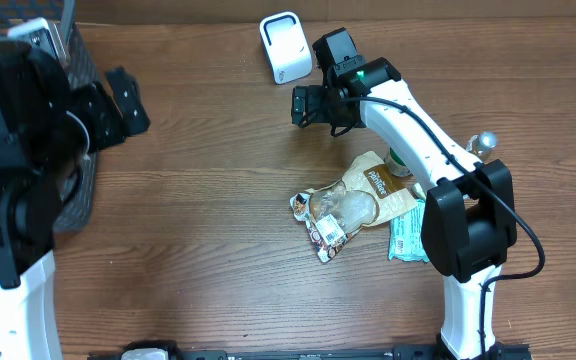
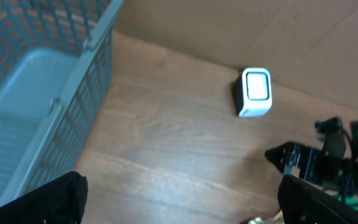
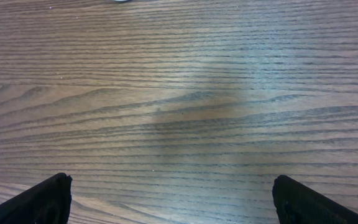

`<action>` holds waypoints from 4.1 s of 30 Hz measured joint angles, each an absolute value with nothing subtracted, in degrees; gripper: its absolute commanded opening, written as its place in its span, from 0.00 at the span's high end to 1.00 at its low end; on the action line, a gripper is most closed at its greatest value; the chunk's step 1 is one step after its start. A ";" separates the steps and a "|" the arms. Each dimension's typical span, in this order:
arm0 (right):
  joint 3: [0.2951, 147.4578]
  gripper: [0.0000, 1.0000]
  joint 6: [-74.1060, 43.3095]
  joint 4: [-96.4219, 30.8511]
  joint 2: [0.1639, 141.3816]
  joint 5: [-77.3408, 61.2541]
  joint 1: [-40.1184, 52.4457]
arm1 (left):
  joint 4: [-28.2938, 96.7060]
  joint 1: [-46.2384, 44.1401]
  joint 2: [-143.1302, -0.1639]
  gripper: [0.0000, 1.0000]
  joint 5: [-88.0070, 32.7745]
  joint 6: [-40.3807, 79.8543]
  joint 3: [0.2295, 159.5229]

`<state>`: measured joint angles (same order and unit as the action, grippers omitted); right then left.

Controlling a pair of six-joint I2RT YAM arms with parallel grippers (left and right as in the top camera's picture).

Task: Scan the item barcode

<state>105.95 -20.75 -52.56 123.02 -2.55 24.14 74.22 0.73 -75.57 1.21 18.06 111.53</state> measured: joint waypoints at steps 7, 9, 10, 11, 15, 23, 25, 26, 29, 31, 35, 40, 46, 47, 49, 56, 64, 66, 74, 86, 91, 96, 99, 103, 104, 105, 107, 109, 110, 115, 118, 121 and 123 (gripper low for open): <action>105.95 0.00 -20.78 -52.53 123.02 -2.55 24.14 | 74.43 0.73 -70.28 0.01 1.37 18.06 102.45; 105.95 0.00 -20.75 -52.51 123.02 -2.55 24.14 | 74.70 0.73 -68.95 0.01 1.37 18.06 99.88; 105.95 0.00 -20.75 -52.53 123.02 -2.57 24.14 | 74.67 0.73 -68.23 0.00 1.37 18.06 98.39; 105.95 0.00 -20.75 -52.53 123.02 -2.55 24.14 | 74.70 0.73 -67.55 0.00 1.37 18.06 96.99; 105.95 0.00 -20.75 -52.53 123.02 -2.55 24.14 | 71.29 0.73 -64.49 0.00 1.37 18.11 90.63; 105.95 0.00 -20.75 -52.56 123.02 -2.55 24.14 | 37.95 0.73 -57.54 0.00 -1.41 18.55 75.09; 105.95 0.00 -20.78 -52.53 123.02 -2.57 24.14 | 26.74 0.73 -55.59 0.01 -2.57 18.57 70.22; 105.95 0.00 -20.78 -52.53 123.02 -2.59 24.14 | 23.00 0.69 -54.83 0.00 -3.01 18.57 68.36; 105.95 0.00 -20.75 -52.53 123.02 -2.55 24.14 | 5.19 -0.36 -52.03 0.00 -3.70 18.74 60.38; 105.95 0.00 -20.75 -52.53 123.02 -2.57 24.14 | -3.05 -0.78 -50.43 0.01 -4.12 18.72 55.61; 105.95 0.00 -20.73 -52.56 123.02 -2.57 24.14 | -14.48 -0.78 -47.53 0.00 -4.36 18.68 46.61; 105.95 0.00 -20.78 -52.56 123.02 -2.55 24.14 | -23.75 -0.78 -44.40 0.00 -4.47 17.85 37.58; 105.95 0.00 -20.73 -52.56 123.02 -2.55 24.14 | -31.46 -0.78 -39.99 0.00 -3.99 17.58 29.45; 105.95 0.00 -20.75 -52.53 123.02 -2.55 24.14 | -32.27 -0.78 -39.27 0.00 -3.81 17.47 28.47; 105.95 0.00 -20.75 -52.56 123.02 -2.55 24.14 | -32.88 -0.78 -37.89 0.01 -3.62 17.12 26.74; 105.95 0.00 -20.75 -52.56 123.02 -2.55 24.14 | -32.84 -0.78 -33.28 0.00 -3.18 15.88 21.26; 105.95 0.00 -20.75 -52.56 123.02 -2.55 24.14 | -28.95 -0.78 -26.63 0.00 -3.05 15.84 16.16; 105.95 0.00 -20.75 -52.51 123.02 -2.55 24.14 | -27.33 -0.78 -24.84 0.01 -2.81 15.68 15.11; 105.95 0.00 -20.78 -52.51 123.02 -2.55 24.14 | -20.53 -0.78 -16.27 0.00 -1.98 14.41 11.99; 105.95 0.00 -20.75 -52.58 123.02 -2.57 24.14 | -20.53 -0.78 -3.68 0.00 -1.41 13.69 1.69; 105.95 0.00 -20.78 -52.56 123.02 -2.55 24.14 | -18.22 -0.78 -1.10 0.01 -0.73 13.45 0.69; 105.95 0.00 -20.78 -52.56 123.02 -2.55 24.14 | -13.37 -0.78 -0.91 0.01 -0.32 13.21 0.60; 105.95 0.00 -20.75 -52.56 123.02 -2.57 24.14 | -9.13 -0.78 -0.89 0.00 -0.14 13.08 0.49; 105.95 0.00 -20.78 -52.53 123.02 -2.55 24.14 | -3.53 -0.78 -0.86 0.01 -0.14 13.08 0.49; 105.95 0.00 -20.75 -52.56 123.02 -2.55 24.14 | -2.31 -0.78 -0.86 0.01 -0.14 13.08 0.49; 105.95 0.00 -20.75 -52.58 123.02 -2.55 24.14 | -1.06 -0.78 -0.86 0.00 -0.12 13.08 0.49; 105.95 0.00 -20.78 -52.53 123.02 -2.55 24.14 | 1.58 -0.78 -0.86 0.00 0.10 13.08 0.49; 105.95 0.00 -20.78 -52.56 123.02 -2.55 24.14 | 3.60 -0.78 -0.84 0.00 0.54 12.88 0.49; 105.95 0.00 -20.78 -52.56 123.02 -2.57 24.14 | 3.97 -0.78 -0.84 0.00 0.71 12.84 0.49; 105.95 0.00 -20.78 -52.53 123.02 -2.55 24.14 | 4.49 -0.78 -0.84 0.00 0.82 9.54 0.49; 105.95 0.00 -20.78 -52.53 123.02 -2.55 24.14 | 4.49 -0.78 -0.84 0.00 0.93 8.67 0.49; 105.95 0.00 -20.75 -52.51 123.02 -2.55 24.14 | 4.49 -0.78 -0.84 0.00 0.93 8.36 0.49; 105.95 0.00 -20.75 -52.53 123.02 -2.55 24.14 | 4.49 -0.78 -0.84 0.01 0.93 8.34 0.49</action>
<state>105.95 -20.75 -52.53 123.02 -2.55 24.14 4.49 -0.78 -0.84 0.93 8.34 0.49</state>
